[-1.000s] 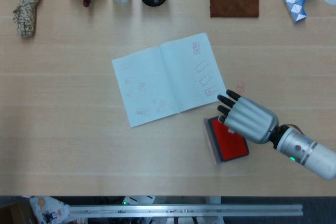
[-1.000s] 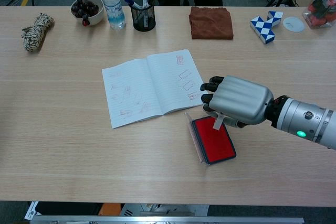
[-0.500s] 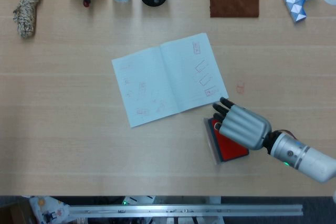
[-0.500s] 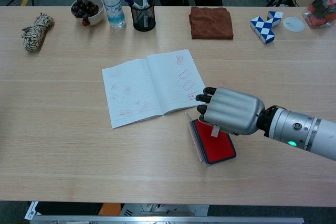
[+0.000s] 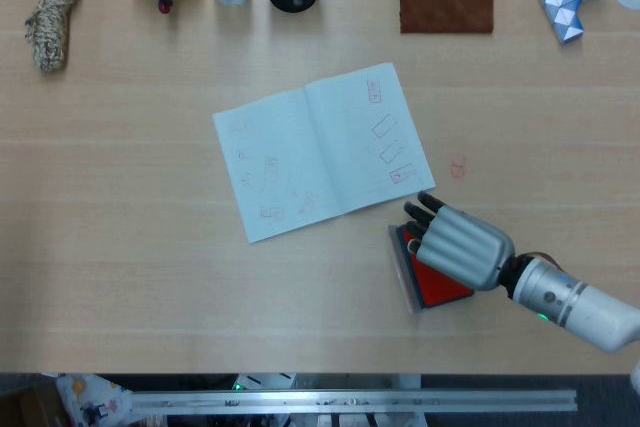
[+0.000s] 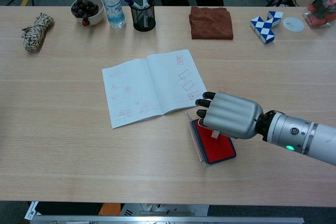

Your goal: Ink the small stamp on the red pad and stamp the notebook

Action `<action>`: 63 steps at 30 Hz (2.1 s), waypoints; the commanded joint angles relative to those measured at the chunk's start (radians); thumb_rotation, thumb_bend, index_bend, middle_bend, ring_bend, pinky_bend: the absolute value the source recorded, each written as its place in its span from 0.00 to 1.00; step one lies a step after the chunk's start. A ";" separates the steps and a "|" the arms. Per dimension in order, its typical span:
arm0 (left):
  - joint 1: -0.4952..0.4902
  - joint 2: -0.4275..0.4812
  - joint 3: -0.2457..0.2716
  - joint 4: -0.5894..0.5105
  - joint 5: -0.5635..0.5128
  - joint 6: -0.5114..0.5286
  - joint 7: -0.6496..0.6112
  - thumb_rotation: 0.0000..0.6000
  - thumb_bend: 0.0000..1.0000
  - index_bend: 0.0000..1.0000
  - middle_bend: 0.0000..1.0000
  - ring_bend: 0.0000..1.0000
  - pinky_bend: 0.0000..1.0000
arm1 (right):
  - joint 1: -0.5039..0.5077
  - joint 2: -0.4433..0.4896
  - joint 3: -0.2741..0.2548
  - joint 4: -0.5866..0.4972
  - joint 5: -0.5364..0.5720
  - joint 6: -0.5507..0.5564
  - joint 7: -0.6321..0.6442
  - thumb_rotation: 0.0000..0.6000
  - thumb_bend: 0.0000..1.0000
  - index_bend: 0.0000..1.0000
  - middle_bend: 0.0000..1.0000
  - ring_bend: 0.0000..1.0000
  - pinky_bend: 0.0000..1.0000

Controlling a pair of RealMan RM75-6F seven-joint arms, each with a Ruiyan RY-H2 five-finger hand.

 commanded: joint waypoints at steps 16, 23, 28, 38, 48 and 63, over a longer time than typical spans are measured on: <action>0.001 -0.001 0.000 0.004 -0.001 -0.001 -0.002 1.00 0.20 0.11 0.06 0.15 0.17 | -0.009 -0.015 -0.004 0.028 -0.004 0.000 0.017 1.00 0.33 0.64 0.40 0.19 0.22; 0.001 -0.001 -0.001 0.004 -0.002 -0.003 -0.001 1.00 0.20 0.11 0.06 0.15 0.17 | -0.013 -0.004 0.005 0.015 -0.002 0.017 0.037 1.00 0.34 0.64 0.40 0.19 0.22; 0.001 0.001 -0.003 0.002 0.000 0.001 -0.006 1.00 0.20 0.11 0.06 0.15 0.17 | -0.012 0.025 0.044 -0.019 0.013 0.052 0.079 1.00 0.33 0.64 0.40 0.19 0.22; 0.003 0.002 0.000 0.001 0.003 0.003 -0.006 1.00 0.20 0.11 0.06 0.15 0.17 | 0.047 0.046 0.193 -0.057 0.148 0.032 0.089 1.00 0.34 0.64 0.41 0.19 0.22; 0.003 0.006 0.003 0.000 0.009 0.001 -0.009 1.00 0.20 0.11 0.06 0.15 0.17 | 0.106 -0.038 0.260 0.030 0.304 -0.010 0.003 1.00 0.34 0.66 0.41 0.20 0.22; 0.003 0.011 0.006 -0.008 0.017 0.003 -0.007 1.00 0.20 0.11 0.06 0.15 0.17 | 0.189 -0.128 0.291 0.149 0.474 -0.021 -0.083 1.00 0.34 0.67 0.42 0.20 0.22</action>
